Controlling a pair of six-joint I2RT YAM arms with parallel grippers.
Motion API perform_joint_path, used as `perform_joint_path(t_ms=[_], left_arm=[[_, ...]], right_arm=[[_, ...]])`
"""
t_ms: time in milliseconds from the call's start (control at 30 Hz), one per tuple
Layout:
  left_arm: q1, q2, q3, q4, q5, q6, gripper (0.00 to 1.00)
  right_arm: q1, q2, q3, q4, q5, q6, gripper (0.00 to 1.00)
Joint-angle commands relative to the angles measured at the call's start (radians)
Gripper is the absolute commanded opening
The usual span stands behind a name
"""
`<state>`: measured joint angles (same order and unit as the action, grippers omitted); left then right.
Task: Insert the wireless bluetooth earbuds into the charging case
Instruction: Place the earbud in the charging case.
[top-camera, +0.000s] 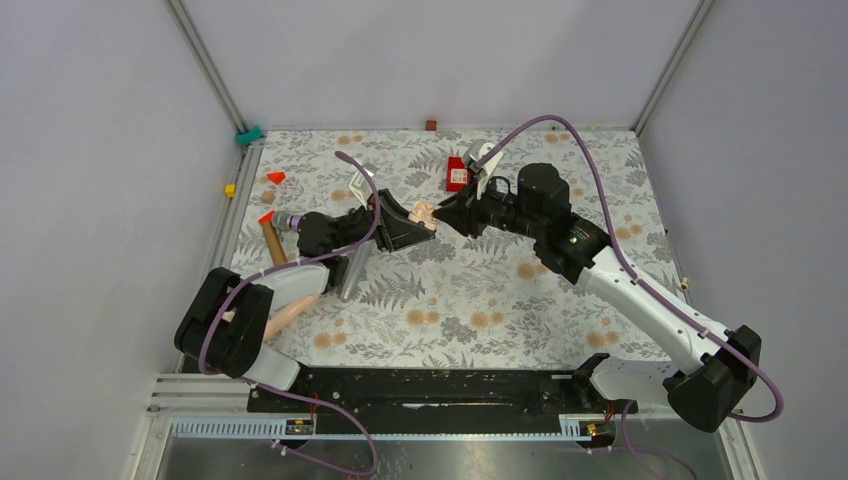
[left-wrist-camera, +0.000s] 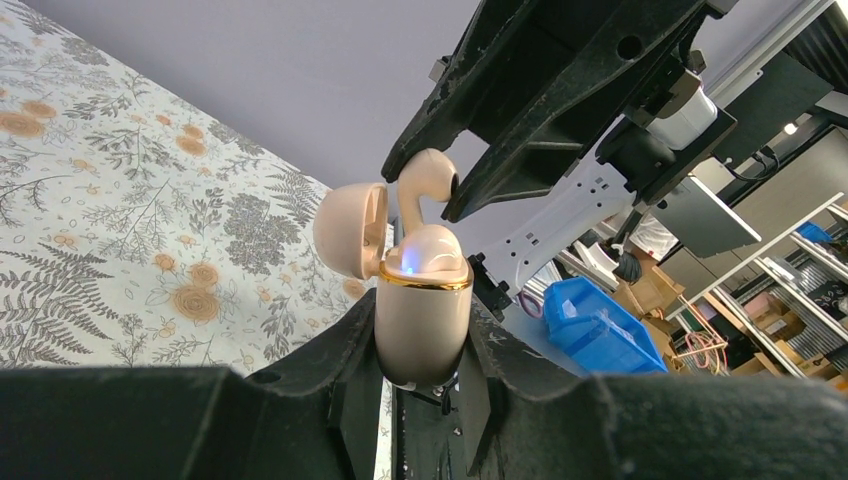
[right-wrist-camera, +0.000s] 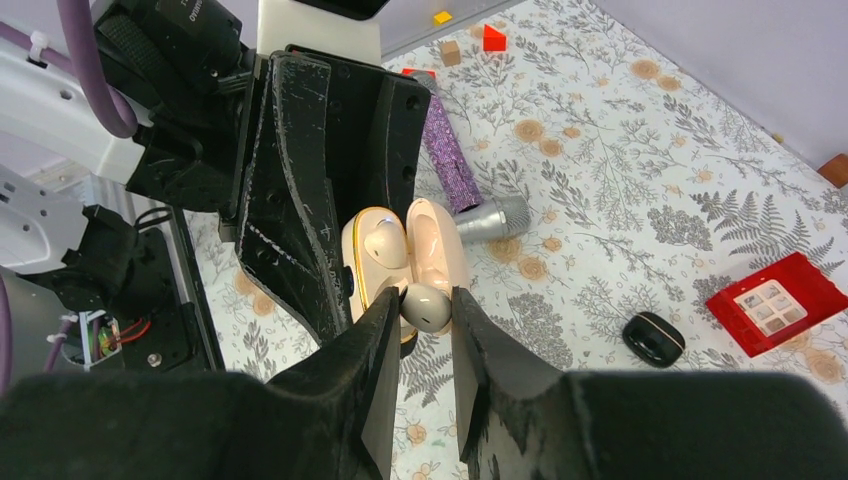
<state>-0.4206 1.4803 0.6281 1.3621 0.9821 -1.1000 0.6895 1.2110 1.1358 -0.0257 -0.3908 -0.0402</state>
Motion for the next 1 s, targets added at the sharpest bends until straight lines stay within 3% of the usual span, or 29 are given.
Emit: perform_joint_path(t_ms=[0,733,967], left_arm=[[0.009,-0.058,0.019,0.097,-0.022,0.013,0.00],[0.033,-0.039,0.005,0.084,-0.059,0.023,0.00],[0.036,-0.042,0.006,0.088,-0.051,0.028,0.00]], right_arm=[[0.006,0.002,-0.013,0.017,0.028,0.062,0.12],[0.011,-0.010,-0.042,0.062,-0.065,0.046,0.15],[0.011,-0.008,-0.036,0.062,-0.120,0.021,0.22]])
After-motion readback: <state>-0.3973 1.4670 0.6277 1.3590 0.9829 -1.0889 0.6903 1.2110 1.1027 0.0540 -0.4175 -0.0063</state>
